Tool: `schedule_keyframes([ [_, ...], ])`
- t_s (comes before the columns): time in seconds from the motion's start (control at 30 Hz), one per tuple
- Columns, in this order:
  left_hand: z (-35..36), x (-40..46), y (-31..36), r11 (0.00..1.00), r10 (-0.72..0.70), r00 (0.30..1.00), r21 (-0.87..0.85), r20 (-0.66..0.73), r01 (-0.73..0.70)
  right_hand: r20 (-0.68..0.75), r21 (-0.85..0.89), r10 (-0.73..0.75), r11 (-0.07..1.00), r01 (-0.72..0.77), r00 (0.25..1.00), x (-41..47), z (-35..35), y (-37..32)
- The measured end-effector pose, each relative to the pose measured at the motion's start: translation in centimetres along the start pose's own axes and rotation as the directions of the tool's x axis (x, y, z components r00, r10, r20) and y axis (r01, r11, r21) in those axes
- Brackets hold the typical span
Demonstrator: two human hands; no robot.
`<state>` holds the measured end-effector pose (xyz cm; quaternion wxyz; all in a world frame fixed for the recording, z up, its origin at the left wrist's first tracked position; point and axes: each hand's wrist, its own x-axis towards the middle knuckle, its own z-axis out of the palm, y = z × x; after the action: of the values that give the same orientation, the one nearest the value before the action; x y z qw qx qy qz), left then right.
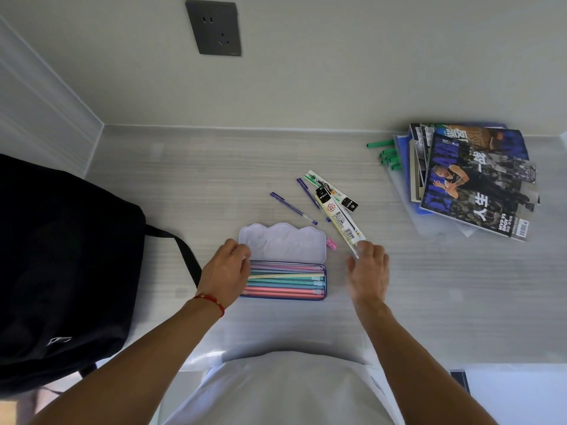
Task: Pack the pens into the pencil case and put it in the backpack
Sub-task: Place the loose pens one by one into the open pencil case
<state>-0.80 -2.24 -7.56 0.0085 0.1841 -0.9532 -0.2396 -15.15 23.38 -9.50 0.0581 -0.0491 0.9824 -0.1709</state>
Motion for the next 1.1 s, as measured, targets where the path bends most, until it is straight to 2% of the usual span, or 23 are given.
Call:
schedule_keyframes([
  [0.07,-0.1,0.0,0.0,0.999,-0.033,0.999,-0.013,-0.003,0.033,0.043,-0.008,-0.01,1.0,0.01,0.999,0.7,0.1,0.9],
  [0.17,-0.2,-0.4,-0.2,1.0,-0.013,1.0,-0.016,0.012,0.013,0.051,0.093,-0.093,0.992,0.088,0.994,1.0,0.3,2.2],
  [0.3,-0.1,-1.1,-0.9,0.998,-0.009,1.0,-0.054,-0.012,0.008,0.032,0.299,0.048,0.953,-0.056,0.998,-0.3,0.1,3.2],
  [0.37,-0.3,-1.4,-1.2,0.992,-0.056,0.997,-0.115,-0.044,0.051,-0.006,0.389,0.051,0.92,-0.045,0.999,-1.7,-0.3,3.4],
  [0.4,-0.4,-1.5,-1.5,0.988,-0.071,0.996,-0.141,-0.061,0.062,-0.017,0.408,0.002,0.913,0.005,1.0,-2.3,-0.6,3.4],
  [0.47,-0.5,-1.7,-2.0,0.981,-0.093,0.992,-0.179,-0.088,0.076,0.016,0.411,-0.171,0.899,0.15,0.985,-3.3,-1.2,3.3],
  [0.57,-0.6,-1.9,-2.6,0.976,-0.131,0.988,-0.187,-0.082,0.114,0.128,0.39,-0.42,0.854,0.344,0.898,-4.2,-1.5,2.5],
  [0.67,-0.5,-2.3,-2.5,0.98,-0.106,0.993,-0.173,-0.047,0.096,0.183,0.339,-0.54,0.819,0.463,0.822,-4.6,-1.1,1.7],
  [0.77,-0.3,-3.0,-2.3,0.987,-0.042,0.999,-0.159,-0.015,0.039,0.205,0.289,-0.572,0.81,0.509,0.794,-4.7,-0.5,1.2],
  [0.93,0.8,-3.6,-2.2,0.991,0.068,0.996,-0.118,0.049,-0.062,0.189,0.254,-0.569,0.816,0.52,0.8,-4.7,-0.1,0.5],
  [1.1,1.3,-2.9,-1.7,0.999,0.049,0.994,-0.026,0.094,-0.046,0.141,0.276,-0.523,0.836,0.474,0.84,-4.8,0.3,-0.7],
])
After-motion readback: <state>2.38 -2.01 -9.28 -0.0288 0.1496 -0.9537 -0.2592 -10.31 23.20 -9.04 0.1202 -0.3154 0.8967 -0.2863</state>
